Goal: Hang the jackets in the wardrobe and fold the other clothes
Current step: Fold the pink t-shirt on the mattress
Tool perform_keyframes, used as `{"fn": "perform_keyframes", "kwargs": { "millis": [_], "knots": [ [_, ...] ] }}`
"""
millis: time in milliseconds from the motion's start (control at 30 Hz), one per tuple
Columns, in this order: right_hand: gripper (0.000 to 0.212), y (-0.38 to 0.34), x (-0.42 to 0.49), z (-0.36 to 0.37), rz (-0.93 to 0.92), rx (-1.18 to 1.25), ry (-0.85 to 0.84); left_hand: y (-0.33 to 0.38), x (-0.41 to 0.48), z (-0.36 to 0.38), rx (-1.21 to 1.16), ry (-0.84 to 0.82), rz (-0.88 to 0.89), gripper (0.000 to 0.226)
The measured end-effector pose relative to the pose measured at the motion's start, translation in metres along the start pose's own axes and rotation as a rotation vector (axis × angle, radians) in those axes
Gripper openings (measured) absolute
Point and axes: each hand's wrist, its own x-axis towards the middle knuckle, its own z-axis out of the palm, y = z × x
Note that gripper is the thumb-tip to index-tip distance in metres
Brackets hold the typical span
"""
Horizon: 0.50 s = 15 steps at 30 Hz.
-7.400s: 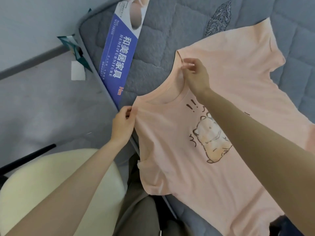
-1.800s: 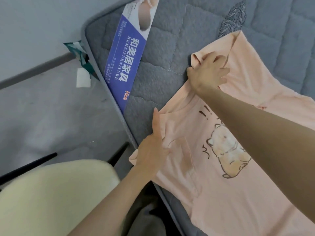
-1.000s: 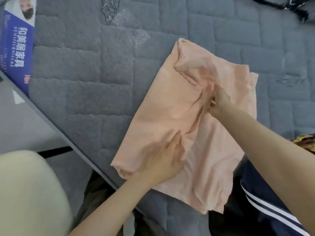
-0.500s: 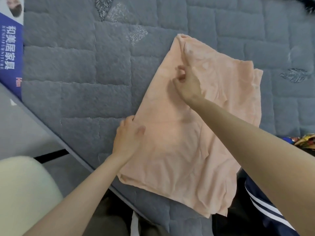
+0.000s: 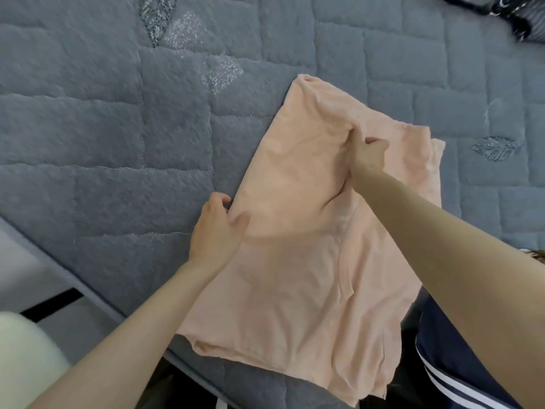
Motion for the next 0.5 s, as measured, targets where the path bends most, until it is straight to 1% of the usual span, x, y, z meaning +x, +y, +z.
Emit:
{"fn": "perform_keyframes", "kwargs": {
  "millis": [33, 67, 100, 133, 200, 267, 300, 333, 400, 433, 467, 500],
  "knots": [
    [0.058, 0.000, -0.002, -0.005, -0.017, 0.080, -0.069, 0.005, 0.004, 0.002, 0.002, -0.003, -0.003, 0.033],
    [0.052, -0.002, -0.004, -0.009, -0.045, 0.116, -0.122, 0.010, 0.007, 0.005, 0.008, -0.005, -0.009, 0.030],
    [0.042, -0.004, -0.005, -0.015, -0.090, 0.108, -0.143, 0.014, 0.009, 0.007, 0.017, -0.005, -0.015, 0.030],
    [0.036, -0.005, -0.007, -0.022, -0.142, 0.086, -0.129, 0.017, 0.011, 0.009, 0.029, -0.001, -0.019, 0.030],
    [0.030, -0.004, -0.011, -0.040, -0.237, 0.030, -0.015, 0.022, 0.014, 0.012, 0.054, 0.019, -0.020, 0.029],
    [0.023, 0.001, -0.016, -0.059, -0.268, -0.034, 0.132, 0.024, 0.015, 0.014, 0.064, 0.038, -0.016, 0.025],
    [0.023, 0.003, -0.016, -0.064, -0.268, -0.082, 0.206, 0.024, 0.015, 0.015, 0.060, 0.047, -0.018, 0.023],
    [0.025, 0.004, -0.015, -0.066, -0.246, -0.132, 0.255, 0.024, 0.015, 0.015, 0.054, 0.053, -0.023, 0.021],
    [0.036, 0.006, -0.013, -0.061, -0.156, -0.206, 0.294, 0.023, 0.014, 0.014, 0.031, 0.060, -0.027, 0.018],
    [0.039, 0.007, -0.013, -0.057, -0.142, -0.236, 0.324, 0.023, 0.013, 0.013, 0.014, 0.061, -0.024, 0.016],
    [0.035, 0.009, -0.016, -0.054, -0.214, -0.251, 0.376, 0.022, 0.012, 0.012, -0.001, 0.060, -0.021, 0.015],
    [0.027, 0.012, -0.019, -0.049, -0.348, -0.239, 0.394, 0.021, 0.009, 0.011, -0.012, 0.056, -0.023, 0.015]
  ]
}}
